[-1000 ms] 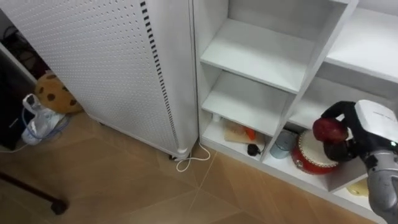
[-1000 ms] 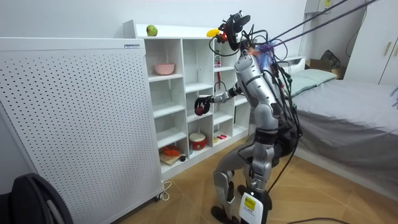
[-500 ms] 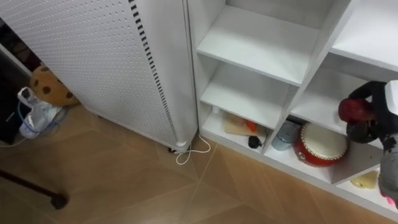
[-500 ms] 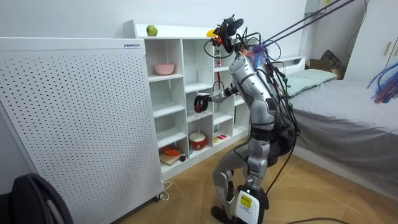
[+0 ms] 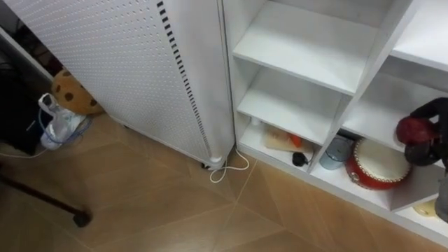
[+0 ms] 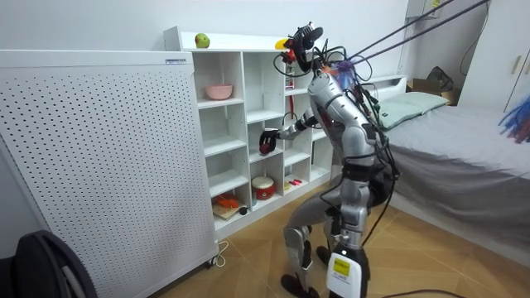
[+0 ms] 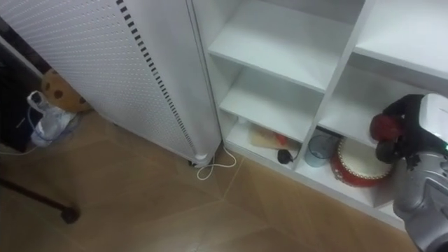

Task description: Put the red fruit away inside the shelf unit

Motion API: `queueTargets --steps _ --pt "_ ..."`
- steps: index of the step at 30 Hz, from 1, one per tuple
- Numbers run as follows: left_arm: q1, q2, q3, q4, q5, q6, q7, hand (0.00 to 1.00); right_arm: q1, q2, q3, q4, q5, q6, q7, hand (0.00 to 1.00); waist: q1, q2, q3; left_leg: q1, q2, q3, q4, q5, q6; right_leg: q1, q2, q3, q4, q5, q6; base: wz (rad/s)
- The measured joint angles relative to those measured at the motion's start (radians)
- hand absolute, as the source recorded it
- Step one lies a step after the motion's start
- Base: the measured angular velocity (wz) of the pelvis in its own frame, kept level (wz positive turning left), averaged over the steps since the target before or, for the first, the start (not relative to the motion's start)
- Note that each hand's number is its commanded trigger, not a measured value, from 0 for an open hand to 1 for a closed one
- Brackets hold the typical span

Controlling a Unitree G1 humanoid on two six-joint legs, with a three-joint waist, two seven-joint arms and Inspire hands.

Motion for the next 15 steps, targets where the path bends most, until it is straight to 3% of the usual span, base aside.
queueTargets --steps 3,9,15 --pt "0.012 0.0 0.001 0.0 -0.015 0.019 0.0 0.0 -0.007 0.0 0.016 0.026 0.038 0.001 0.004 1.0 0.0 -0.004 0.0018 0.0 0.002 -0.001 0.002 0.002 -0.003 0.0 -0.002 -0.001 0.009 -0.009 -0.006 0.09" --pt "0.027 0.001 0.006 0.0 -0.036 0.019 0.0 0.0 -0.035 -0.001 0.035 0.079 0.11 0.01 0.016 1.0 -0.001 -0.014 0.0076 0.003 0.002 -0.004 0.003 0.01 -0.016 0.002 -0.001 -0.002 0.015 -0.011 -0.011 0.0" --pt "0.039 0.03 0.019 -0.004 -0.04 0.018 0.007 0.0 -0.04 -0.011 0.034 0.085 0.129 0.011 0.006 1.0 -0.004 -0.016 0.0089 0.004 0.001 -0.006 0.018 0.008 -0.017 0.007 -0.003 -0.004 0.027 -0.015 -0.014 0.0"
